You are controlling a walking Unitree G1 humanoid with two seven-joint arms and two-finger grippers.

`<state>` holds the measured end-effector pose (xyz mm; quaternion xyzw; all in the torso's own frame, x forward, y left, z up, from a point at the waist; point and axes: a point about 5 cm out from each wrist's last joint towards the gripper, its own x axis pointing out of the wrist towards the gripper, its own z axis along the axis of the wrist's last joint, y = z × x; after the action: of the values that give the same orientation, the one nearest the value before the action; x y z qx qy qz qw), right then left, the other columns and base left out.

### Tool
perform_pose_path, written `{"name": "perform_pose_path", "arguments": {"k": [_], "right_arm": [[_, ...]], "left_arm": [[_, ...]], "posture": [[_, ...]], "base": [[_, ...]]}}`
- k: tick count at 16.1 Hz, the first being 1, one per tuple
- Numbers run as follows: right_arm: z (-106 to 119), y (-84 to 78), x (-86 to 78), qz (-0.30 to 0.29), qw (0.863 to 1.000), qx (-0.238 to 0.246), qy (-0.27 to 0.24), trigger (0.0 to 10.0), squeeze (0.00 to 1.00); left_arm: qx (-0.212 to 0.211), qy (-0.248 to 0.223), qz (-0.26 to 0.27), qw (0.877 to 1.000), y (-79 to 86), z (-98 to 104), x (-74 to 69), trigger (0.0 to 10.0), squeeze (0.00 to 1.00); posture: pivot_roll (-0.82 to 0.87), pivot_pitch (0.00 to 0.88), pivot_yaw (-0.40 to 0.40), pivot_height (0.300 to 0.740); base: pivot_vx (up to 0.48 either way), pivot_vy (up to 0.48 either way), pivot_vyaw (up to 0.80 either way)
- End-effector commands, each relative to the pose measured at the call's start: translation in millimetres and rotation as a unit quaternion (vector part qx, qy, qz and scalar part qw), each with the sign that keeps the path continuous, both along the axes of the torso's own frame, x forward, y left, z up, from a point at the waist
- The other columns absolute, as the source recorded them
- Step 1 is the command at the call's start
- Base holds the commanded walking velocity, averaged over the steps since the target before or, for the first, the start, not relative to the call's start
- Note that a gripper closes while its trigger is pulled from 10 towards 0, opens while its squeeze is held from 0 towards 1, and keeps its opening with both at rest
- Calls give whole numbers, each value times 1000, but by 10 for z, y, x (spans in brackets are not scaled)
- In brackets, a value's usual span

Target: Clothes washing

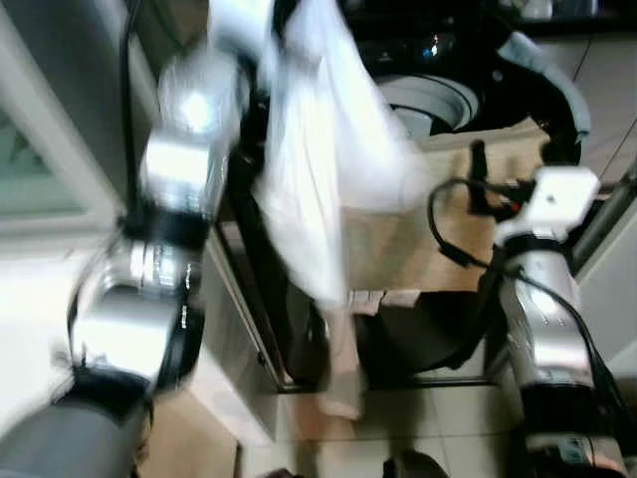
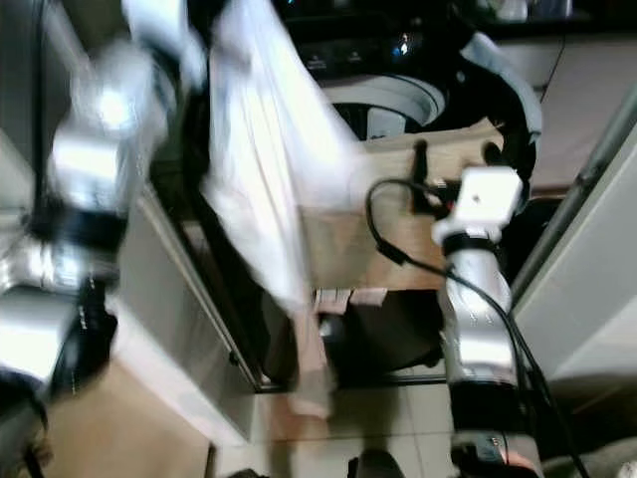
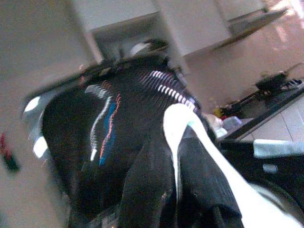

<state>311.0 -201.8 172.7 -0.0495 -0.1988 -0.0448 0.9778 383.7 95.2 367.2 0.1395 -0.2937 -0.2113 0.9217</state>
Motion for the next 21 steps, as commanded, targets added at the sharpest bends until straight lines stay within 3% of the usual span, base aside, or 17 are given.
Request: {"name": "perform_pose_path", "arguments": {"k": [1,2,6,7,8,9,10,11,14,15,18,20,21], "right_arm": [[-66,-9,-88,-13,1000,5,5,10000,0],[-122,35,-181,-16,1000,8,9,10000,0],[-171,37,-419,-35,999,16,5,10000,0],[-208,45,-569,-41,999,12,11,10000,0],[-266,58,-687,-48,999,11,23,10000,0],[-285,59,-724,-53,998,13,27,10000,0],[-298,70,-783,-61,998,17,31,10000,0],[-294,81,-797,-61,997,17,32,10000,0],[-272,100,-785,-50,998,14,39,10000,0],[-256,116,-764,-42,998,10,40,10000,0],[-142,177,-734,-20,999,-3,29,10000,0],[-58,205,-722,-11,1000,-2,18,10000,0],[-54,186,-706,-15,1000,3,16,10000,0]], "left_arm": [[54,-46,-3,998,-157,446,43,0,0],[75,-47,25,996,-233,687,73,0,0],[120,-56,102,986,-349,840,81,0,0],[151,-114,183,965,-312,1028,29,10000,0],[164,-185,263,932,-237,1219,-47,10000,0],[175,-204,290,918,-205,1248,-57,10000,0],[245,-210,334,886,-149,1126,19,10000,0],[253,-168,321,897,-116,950,108,10000,0],[301,-21,282,910,14,214,365,10000,0],[319,33,260,911,45,-20,413,10000,0],[332,108,244,905,169,-412,464,10000,0],[248,135,229,932,220,-330,462,10000,0],[169,138,200,955,209,-160,443,10000,0]], "posture": [[-265,0,165,714],[-298,0,208,714],[-383,0,289,714],[-407,0,309,714],[-440,0,339,714],[-443,0,342,714],[-461,0,357,714],[-465,0,358,714],[-462,0,330,714],[-457,0,320,714],[-440,0,291,714],[-441,0,290,714],[-437,0,290,714]], "base": [[450,0,0],[450,0,0],[426,132,0],[0,0,0],[0,0,0],[0,0,0],[0,0,0],[0,0,0],[0,0,0],[0,0,0],[0,0,0],[0,0,0],[0,0,0]]}}
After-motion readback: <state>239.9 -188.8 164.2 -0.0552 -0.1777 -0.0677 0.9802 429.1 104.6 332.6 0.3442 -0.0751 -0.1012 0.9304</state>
